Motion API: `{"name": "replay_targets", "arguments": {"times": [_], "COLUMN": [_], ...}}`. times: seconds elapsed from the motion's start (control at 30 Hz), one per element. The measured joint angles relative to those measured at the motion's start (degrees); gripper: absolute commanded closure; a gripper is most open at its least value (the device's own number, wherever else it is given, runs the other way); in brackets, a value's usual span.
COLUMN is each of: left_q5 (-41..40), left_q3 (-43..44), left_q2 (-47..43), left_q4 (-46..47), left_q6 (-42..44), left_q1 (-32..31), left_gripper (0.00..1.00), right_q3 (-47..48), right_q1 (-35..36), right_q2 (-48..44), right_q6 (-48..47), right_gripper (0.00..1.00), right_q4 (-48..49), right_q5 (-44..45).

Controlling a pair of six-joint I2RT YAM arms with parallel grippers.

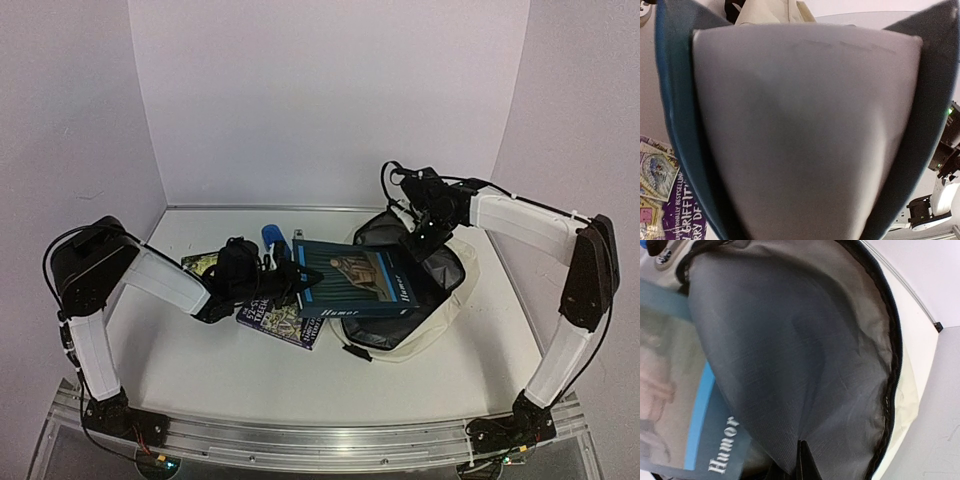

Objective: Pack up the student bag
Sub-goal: Place the book in the student bag.

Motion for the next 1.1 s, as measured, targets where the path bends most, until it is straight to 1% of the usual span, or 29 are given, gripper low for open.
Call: {"name": "replay_targets", "arguments": {"times": [0.17,0.33,0.5,0.57,0.83,0.97,1.1], "left_q5": [-2.03,-4.25,-8.53,-11.53,-29.67,-34.75,-37.91], "left_q3": [3.78,11.06,16.02,16.43,16.32,16.32,17.17], "left_q2": [5.33,12.45,18.16,18.84,17.69,17.56,17.74], "left_q4": [5.17,6.85,9.06,9.56,7.82,7.84,7.90], "left_q6": [-2.15,-2.86,-4.38,-4.42,-4.61,-6.83,-7.99], "left_q1": [-1.08,-3.09,-5.44,-6.53,-13.76,-16.01,-17.93], "left_gripper": [0.88,0.82,0.80,0.79,0.76,0.75,0.72], "right_q3": [-1.13,-0.99,0.01,0.35,1.36,1.78,2.07], "right_q1": [-0.06,-0.15,-0.32,-0.32,-0.28,-0.30,-0.47], "right_q2": [-2.07,-2.06,-1.95,-1.91,-0.64,0.40,0.63], "right_q6": [0.61,1.47,2.79,3.15,4.56,5.30,5.83], "right_gripper": [1.00,1.00,1.00,1.00,1.00,1.00,1.00], "right_q4": [-1.05,-1.35,-1.78,-1.92,-2.47,-2.57,-2.60], "right_q5": [-3.86,-7.00,-9.17,-9.26,-5.99,-3.49,-2.26]}}
